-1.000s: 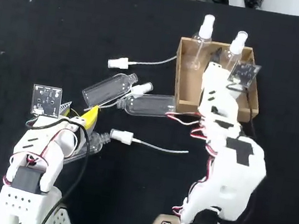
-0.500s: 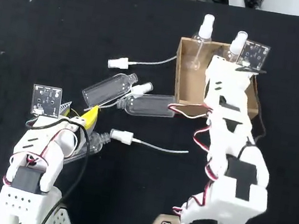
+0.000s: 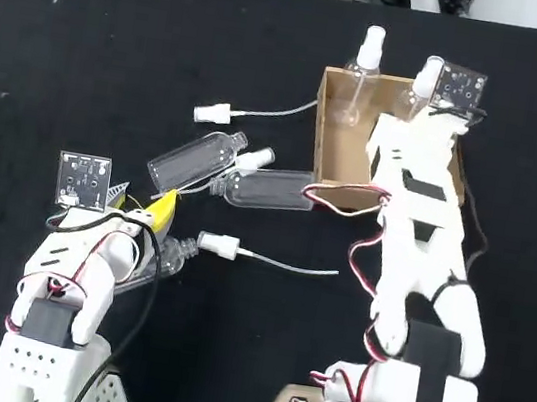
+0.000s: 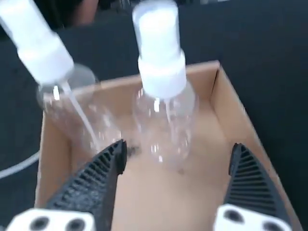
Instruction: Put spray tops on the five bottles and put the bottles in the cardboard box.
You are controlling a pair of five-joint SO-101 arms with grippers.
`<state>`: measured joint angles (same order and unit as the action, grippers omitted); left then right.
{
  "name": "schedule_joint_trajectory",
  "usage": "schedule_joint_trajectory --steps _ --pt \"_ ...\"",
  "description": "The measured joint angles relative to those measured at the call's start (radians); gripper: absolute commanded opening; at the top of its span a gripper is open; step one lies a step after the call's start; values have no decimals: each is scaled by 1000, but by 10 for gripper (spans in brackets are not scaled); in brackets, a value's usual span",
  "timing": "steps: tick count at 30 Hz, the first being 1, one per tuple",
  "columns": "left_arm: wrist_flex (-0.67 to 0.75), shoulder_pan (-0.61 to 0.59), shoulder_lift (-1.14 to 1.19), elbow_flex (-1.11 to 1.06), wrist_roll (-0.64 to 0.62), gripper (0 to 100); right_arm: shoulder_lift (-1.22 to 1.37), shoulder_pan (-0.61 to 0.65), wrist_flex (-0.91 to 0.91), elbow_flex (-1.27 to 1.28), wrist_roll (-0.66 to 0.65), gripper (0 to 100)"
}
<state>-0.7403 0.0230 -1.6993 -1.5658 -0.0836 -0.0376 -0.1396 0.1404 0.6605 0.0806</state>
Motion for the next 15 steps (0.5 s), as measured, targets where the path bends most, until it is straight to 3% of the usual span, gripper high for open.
schedule_joint_trajectory --steps 6,15 --pt "0 0 0 0 0 232 -31 -14 152 0 0 11" --pt "0 0 0 0 38 231 2 -127 193 -110 0 28"
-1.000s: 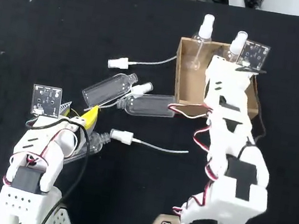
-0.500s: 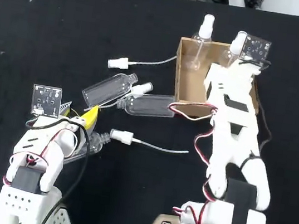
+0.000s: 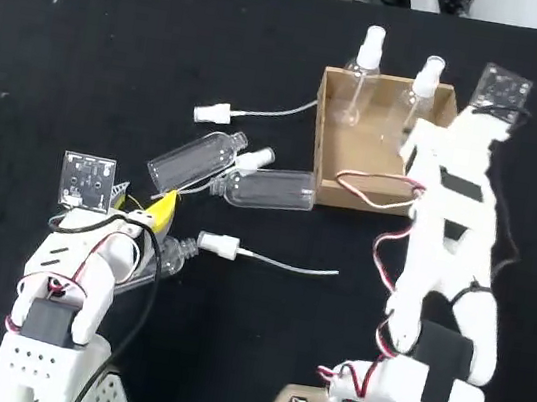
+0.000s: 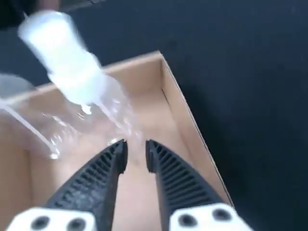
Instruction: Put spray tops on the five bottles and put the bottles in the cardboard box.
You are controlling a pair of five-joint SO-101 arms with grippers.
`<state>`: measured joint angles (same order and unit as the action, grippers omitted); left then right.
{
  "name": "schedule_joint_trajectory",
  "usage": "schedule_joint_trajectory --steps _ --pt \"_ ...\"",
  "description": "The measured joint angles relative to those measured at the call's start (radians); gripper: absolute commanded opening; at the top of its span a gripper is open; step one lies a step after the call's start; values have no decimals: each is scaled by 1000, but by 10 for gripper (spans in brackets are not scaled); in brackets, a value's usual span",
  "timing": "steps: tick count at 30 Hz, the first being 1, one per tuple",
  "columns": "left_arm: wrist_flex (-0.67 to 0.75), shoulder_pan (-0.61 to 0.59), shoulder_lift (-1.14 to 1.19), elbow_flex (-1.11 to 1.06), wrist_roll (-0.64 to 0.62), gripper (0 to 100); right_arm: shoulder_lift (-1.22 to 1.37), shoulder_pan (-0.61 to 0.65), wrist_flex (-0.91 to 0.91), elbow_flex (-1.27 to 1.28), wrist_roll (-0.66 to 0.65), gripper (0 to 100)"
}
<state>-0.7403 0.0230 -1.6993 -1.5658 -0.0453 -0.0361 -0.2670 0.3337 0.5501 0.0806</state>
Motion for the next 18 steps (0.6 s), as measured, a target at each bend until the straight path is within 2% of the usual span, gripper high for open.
schedule_joint_trajectory --steps 7,18 --pt "0 0 0 0 0 231 98 -20 112 -71 -91 28" --pt "0 0 0 0 0 231 278 -8 117 -204 -135 28"
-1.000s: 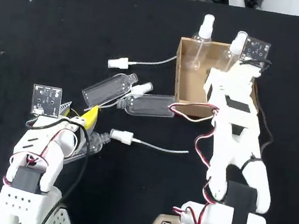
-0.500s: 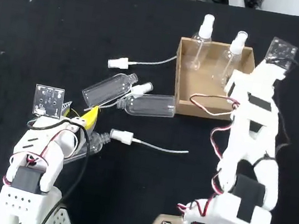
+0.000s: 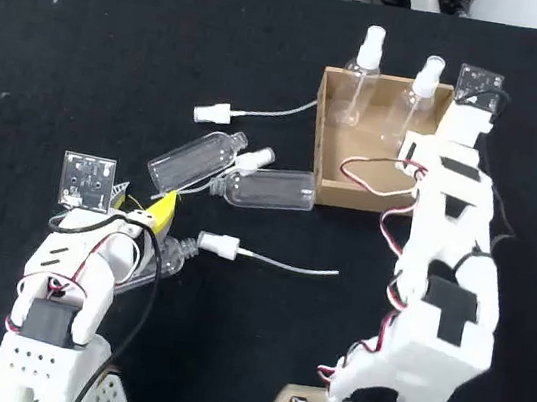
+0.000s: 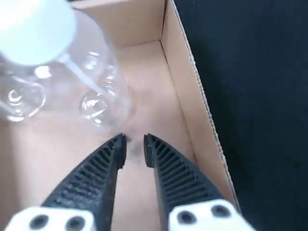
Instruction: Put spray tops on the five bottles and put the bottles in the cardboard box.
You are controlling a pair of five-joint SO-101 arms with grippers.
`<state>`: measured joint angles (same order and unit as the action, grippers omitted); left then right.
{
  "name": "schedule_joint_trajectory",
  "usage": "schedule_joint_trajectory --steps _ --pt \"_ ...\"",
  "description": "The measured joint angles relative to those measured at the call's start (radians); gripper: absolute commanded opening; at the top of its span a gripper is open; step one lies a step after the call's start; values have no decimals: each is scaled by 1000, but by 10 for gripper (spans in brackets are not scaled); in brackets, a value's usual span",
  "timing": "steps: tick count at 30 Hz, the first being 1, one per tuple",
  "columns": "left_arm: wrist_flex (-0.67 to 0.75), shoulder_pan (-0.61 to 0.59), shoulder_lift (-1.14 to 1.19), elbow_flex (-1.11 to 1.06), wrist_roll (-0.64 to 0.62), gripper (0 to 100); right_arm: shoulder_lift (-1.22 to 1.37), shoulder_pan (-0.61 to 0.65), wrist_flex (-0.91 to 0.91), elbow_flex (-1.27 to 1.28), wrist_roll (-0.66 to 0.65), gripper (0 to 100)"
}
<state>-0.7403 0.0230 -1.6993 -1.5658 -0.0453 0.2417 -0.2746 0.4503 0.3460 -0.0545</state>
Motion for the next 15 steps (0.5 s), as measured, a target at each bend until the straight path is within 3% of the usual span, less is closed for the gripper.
schedule_joint_trajectory --steps 15 --pt "0 -34 0 -2 2 231 92 49 -9 -97 2 28"
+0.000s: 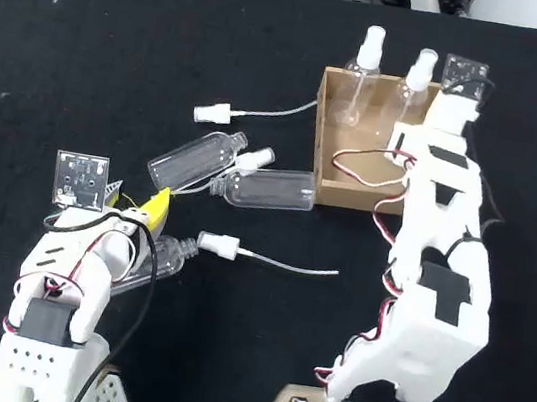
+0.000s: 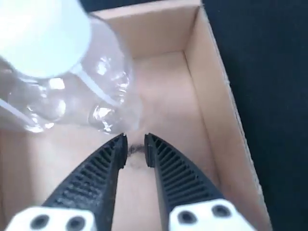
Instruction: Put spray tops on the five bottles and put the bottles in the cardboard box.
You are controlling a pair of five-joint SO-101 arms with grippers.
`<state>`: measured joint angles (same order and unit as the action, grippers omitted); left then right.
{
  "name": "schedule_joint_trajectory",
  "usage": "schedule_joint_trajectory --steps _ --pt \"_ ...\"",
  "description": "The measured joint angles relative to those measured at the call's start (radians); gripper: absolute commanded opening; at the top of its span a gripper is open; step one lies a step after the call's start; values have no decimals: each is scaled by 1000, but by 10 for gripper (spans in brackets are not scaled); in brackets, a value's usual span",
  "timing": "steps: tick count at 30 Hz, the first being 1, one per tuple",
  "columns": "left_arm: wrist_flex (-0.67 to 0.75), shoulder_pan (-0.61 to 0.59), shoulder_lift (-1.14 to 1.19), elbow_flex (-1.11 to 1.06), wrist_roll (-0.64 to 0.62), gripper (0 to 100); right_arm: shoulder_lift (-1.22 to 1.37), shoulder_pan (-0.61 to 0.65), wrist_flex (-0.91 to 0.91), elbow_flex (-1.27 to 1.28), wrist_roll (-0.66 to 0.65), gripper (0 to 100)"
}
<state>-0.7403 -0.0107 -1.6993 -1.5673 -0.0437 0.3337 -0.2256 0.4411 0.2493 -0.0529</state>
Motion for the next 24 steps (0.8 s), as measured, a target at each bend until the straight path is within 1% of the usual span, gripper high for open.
schedule_joint_trajectory --steps 5,17,24 --pt "0 0 0 0 0 231 0 15 -61 0 0 28" --pt "0 0 0 0 0 231 0 17 -71 0 0 28" --pt "0 0 0 0 0 231 80 46 -78 0 0 28"
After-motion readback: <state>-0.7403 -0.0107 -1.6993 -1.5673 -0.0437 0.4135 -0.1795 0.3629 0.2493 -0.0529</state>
